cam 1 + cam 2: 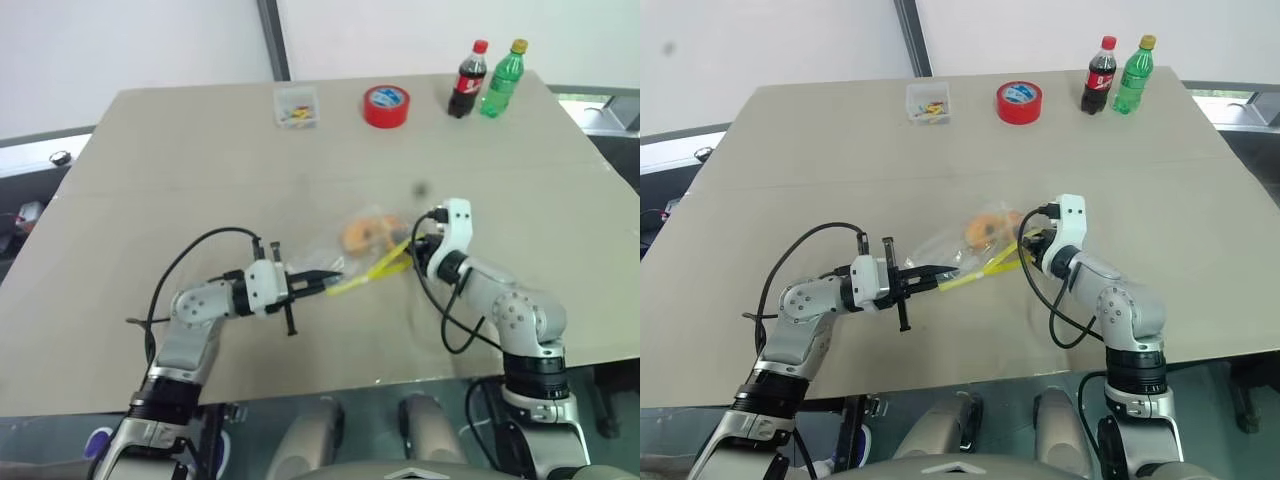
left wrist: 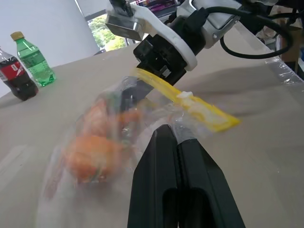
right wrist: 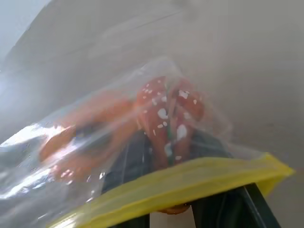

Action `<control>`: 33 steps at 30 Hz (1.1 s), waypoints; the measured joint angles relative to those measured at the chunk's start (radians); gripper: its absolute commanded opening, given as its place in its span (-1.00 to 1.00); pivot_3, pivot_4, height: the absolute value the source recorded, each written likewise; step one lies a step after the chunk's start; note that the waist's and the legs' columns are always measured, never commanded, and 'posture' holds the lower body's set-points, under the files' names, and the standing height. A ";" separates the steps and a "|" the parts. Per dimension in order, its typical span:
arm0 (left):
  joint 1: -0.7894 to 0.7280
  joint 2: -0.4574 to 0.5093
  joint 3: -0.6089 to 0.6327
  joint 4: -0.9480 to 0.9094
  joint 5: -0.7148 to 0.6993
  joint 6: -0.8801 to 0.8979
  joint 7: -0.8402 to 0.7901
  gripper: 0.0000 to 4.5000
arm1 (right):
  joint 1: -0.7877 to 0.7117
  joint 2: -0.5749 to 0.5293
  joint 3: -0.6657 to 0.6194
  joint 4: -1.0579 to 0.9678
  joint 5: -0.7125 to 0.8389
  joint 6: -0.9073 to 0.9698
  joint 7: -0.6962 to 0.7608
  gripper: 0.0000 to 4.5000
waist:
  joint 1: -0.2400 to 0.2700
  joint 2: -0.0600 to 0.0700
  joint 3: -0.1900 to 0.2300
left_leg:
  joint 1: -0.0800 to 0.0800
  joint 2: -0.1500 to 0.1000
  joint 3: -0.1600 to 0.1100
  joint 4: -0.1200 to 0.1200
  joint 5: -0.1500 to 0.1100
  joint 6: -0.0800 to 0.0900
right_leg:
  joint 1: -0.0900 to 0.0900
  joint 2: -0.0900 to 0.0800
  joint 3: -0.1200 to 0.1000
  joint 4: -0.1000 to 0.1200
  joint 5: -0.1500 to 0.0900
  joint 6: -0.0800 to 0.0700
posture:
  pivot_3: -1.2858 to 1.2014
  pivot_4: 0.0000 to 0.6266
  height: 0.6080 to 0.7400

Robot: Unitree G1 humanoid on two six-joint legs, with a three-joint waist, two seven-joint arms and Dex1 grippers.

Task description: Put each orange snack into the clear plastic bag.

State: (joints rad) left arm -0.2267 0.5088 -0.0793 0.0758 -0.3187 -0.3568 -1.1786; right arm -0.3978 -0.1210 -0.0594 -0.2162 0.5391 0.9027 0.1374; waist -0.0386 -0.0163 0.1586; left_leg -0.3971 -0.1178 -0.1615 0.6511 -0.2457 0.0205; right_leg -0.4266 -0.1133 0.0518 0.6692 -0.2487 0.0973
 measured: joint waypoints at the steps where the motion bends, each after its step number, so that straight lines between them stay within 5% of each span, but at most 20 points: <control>1: 0.000 0.000 0.000 0.000 0.000 0.000 0.000 -1.00 | 0.001 -0.032 0.039 0.000 -0.037 -0.040 0.019 -0.54 | -0.001 0.000 0.000 | 0.000 0.000 0.000 0.000 0.000 0.000 | 0.000 0.000 0.000 0.000 0.000 0.000 | 0.03 -0.52 1.00; 5: -0.002 -0.002 0.005 0.001 -0.010 0.003 0.010 -1.00 | 0.043 -0.210 0.267 0.002 -0.274 -0.314 0.153 -0.54 | -0.003 0.000 0.000 | 0.000 0.000 0.000 0.000 0.000 0.000 | 0.000 0.000 0.000 0.000 0.000 0.000 | 0.03 -0.52 1.00; 10: -0.031 -0.020 0.037 0.016 -0.036 0.044 0.059 -1.00 | 0.069 -0.251 0.333 0.011 -0.355 -0.433 0.248 0.27 | -0.003 0.000 0.000 | 0.000 0.001 0.000 0.000 0.000 0.000 | 0.000 0.001 0.000 0.000 0.000 0.000 | 0.03 -0.52 1.00; 15: -0.047 -0.035 0.056 0.023 -0.039 0.093 0.115 -1.00 | 0.093 -0.311 0.285 -0.106 -0.347 -0.429 0.305 0.27 | 0.002 0.000 0.000 | 0.000 0.000 0.000 0.000 0.000 0.000 | 0.000 0.001 0.000 -0.001 0.000 0.000 | 0.03 -0.52 1.00; 21: -0.070 -0.051 0.076 0.035 -0.042 0.126 0.146 -1.00 | 0.208 -0.521 0.185 -0.260 -0.302 -0.428 0.457 0.27 | 0.012 0.000 0.000 | 0.000 0.000 -0.002 0.000 0.000 0.001 | 0.004 0.001 -0.003 -0.005 0.000 0.001 | 0.03 -0.52 1.00; 27: -0.076 -0.054 0.081 0.035 -0.065 0.142 0.149 -1.00 | 0.207 -0.632 0.259 -0.141 -0.578 -0.650 0.440 0.27 | 0.010 -0.001 0.000 | 0.001 0.001 -0.002 0.000 0.000 0.000 | 0.005 0.001 -0.004 -0.005 0.000 0.001 | 0.03 -0.52 1.00; 33: -0.080 -0.054 0.089 0.034 -0.078 0.161 0.148 -1.00 | 0.130 -0.585 0.361 0.053 -0.769 -0.830 0.403 0.27 | 0.010 -0.001 0.000 | 0.001 0.001 -0.003 0.001 0.000 0.000 | 0.005 0.000 -0.004 -0.006 0.000 0.001 | 0.03 -0.52 1.00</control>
State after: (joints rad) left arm -0.3063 0.4551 0.0101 0.1098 -0.3967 -0.1958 -1.0303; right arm -0.2677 -0.7064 0.3017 -0.1627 -0.2298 0.0731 0.5405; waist -0.0288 -0.0169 0.1584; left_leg -0.3957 -0.1172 -0.1641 0.6516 -0.2455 0.0202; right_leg -0.4214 -0.1129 0.0479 0.6636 -0.2484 0.0980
